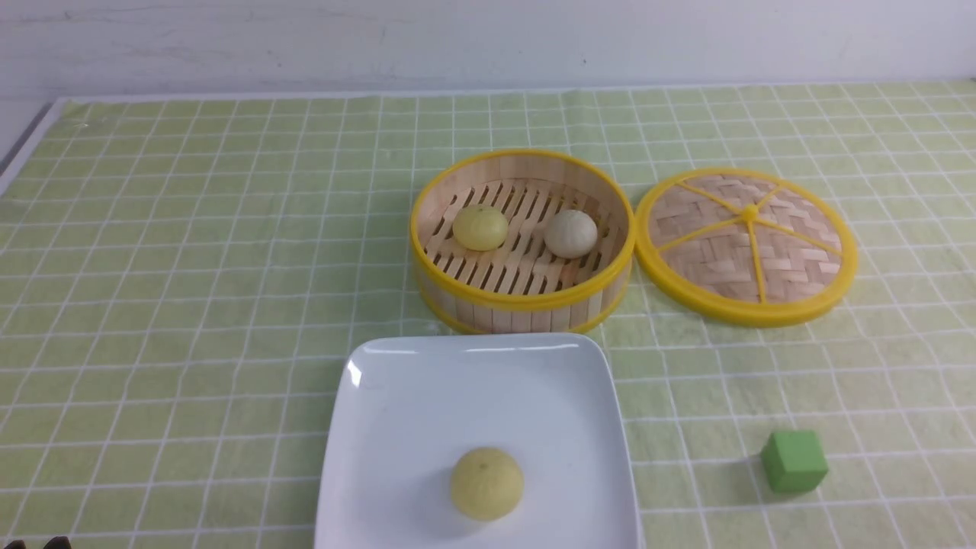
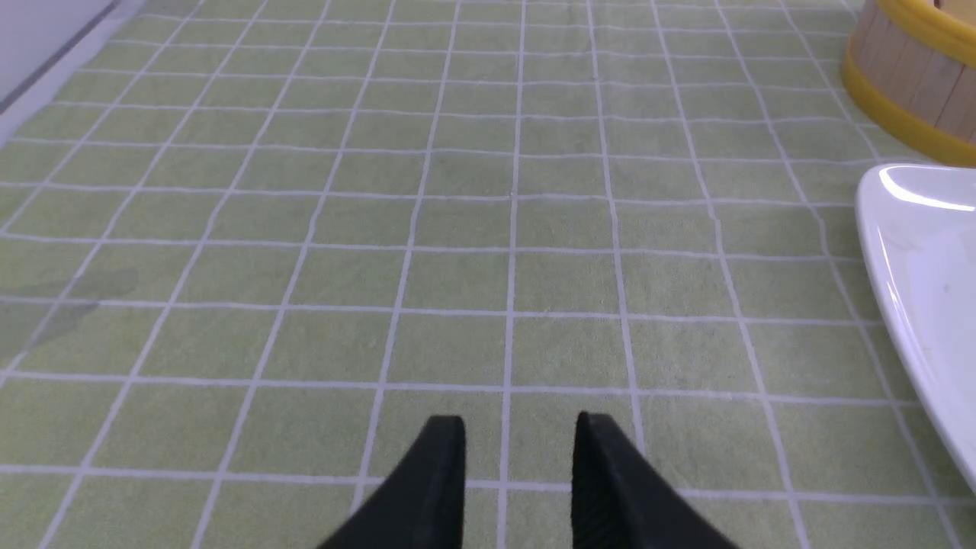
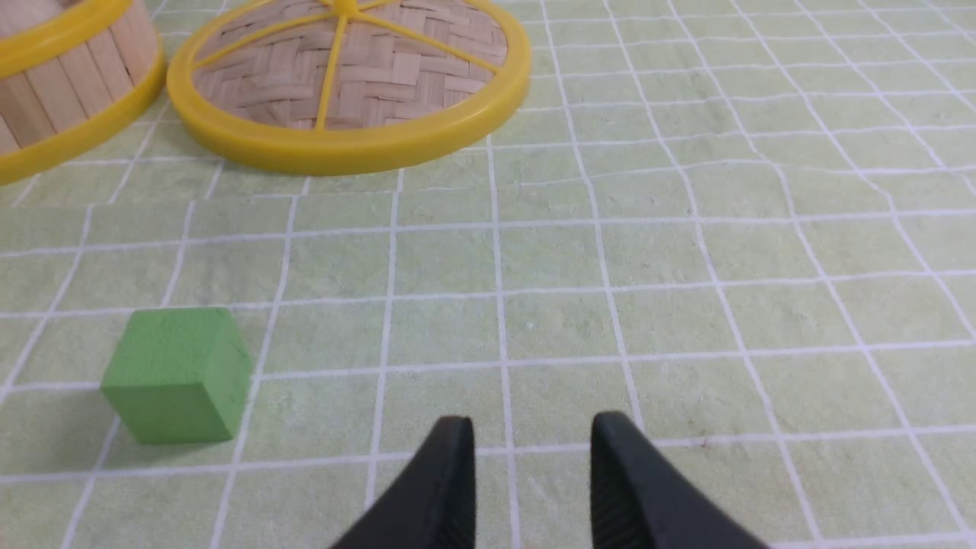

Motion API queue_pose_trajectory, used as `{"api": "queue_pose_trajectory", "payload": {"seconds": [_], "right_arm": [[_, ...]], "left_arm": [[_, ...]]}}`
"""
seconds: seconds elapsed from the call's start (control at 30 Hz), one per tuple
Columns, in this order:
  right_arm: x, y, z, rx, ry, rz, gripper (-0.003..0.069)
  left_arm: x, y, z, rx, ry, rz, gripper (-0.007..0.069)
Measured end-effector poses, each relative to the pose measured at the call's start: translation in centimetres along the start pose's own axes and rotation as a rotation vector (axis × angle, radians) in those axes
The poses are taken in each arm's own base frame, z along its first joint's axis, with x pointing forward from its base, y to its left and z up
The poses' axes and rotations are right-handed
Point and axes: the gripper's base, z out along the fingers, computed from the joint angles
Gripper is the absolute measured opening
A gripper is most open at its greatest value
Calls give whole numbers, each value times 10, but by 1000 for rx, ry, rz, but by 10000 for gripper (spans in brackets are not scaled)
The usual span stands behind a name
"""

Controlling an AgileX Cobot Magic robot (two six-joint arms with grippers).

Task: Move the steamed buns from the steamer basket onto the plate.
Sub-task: Use the right arm to grab the steamed stuffed bun that is closest to it

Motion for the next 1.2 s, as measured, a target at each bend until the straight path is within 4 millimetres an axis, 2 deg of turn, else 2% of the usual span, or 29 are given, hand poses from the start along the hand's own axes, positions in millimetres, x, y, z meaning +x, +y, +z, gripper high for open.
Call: {"api": "queue_pose_trajectory", "payload": {"seconds": [0.73,0.83,0.87,0.9,1.0,1.1,1.2], "right_arm": [[0,0,0,5,-1,-12,240],[0,1,0,-11,-6,76,240],[0,4,0,-42,-4,218,240],[0,6,0,-69,1,340,240],[-1,13,0,-146,27,691,240],[-1,16,-1,-187,45,868,240],[-4,17,-1,-209,34,945,240]], "left_arm": [[0,0,0,-5,-1,5,238],[0,-4,0,40,6,-249,238],[0,-9,0,96,25,-516,238],[0,-12,-1,130,42,-697,238],[-1,-19,-2,200,106,-1138,238],[-1,-22,-2,224,136,-1318,238],[-4,-21,-2,236,115,-1371,238]]}}
